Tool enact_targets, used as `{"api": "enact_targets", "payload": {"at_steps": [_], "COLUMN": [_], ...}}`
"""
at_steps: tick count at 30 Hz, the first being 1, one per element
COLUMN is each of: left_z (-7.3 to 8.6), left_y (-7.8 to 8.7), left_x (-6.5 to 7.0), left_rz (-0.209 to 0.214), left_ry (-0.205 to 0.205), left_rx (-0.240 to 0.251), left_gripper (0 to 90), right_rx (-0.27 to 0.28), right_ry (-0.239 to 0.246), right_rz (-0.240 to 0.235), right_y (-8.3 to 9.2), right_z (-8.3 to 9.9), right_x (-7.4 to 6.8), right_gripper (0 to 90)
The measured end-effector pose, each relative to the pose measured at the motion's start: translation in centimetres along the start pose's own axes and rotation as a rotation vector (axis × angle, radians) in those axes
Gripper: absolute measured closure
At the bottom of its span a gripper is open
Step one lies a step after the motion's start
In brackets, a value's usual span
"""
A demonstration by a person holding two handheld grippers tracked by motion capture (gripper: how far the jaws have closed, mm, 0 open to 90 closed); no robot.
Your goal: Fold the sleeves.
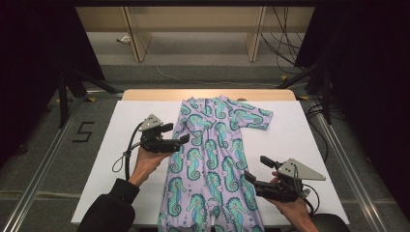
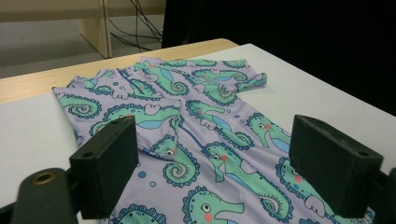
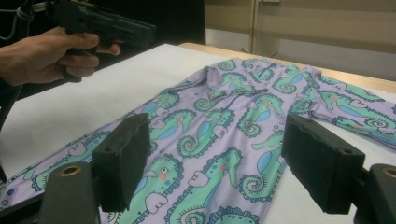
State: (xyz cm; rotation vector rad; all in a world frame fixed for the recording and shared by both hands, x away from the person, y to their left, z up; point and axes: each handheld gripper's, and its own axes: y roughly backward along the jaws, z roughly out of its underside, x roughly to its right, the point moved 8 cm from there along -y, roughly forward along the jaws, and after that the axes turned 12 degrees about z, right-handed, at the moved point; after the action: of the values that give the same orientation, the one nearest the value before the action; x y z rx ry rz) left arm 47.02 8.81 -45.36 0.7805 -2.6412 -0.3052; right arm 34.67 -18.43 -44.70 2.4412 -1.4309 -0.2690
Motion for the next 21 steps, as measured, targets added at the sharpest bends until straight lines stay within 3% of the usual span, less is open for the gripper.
{"api": "enact_targets", "payload": {"at_steps": [9, 21], "left_z": [0.6, 1.7], "left_y": [0.8, 1.7], "left_x": [1.4, 3.2], "left_rz": [0.031, 0.063], "left_ry": [-0.001, -0.038], "left_rx": [0.023, 0.046], "left_gripper": [15.4, 15.4], "right_rx": [0.000, -0.033], "right_ry": [-0.017, -0.050], "right_rz": [0.008, -0.001], "right_y": [-0.3, -1.3], "right_z": [-0.1, -0.3], "right_x": [0.6, 1.6], "right_gripper": [24.8, 24.5]}}
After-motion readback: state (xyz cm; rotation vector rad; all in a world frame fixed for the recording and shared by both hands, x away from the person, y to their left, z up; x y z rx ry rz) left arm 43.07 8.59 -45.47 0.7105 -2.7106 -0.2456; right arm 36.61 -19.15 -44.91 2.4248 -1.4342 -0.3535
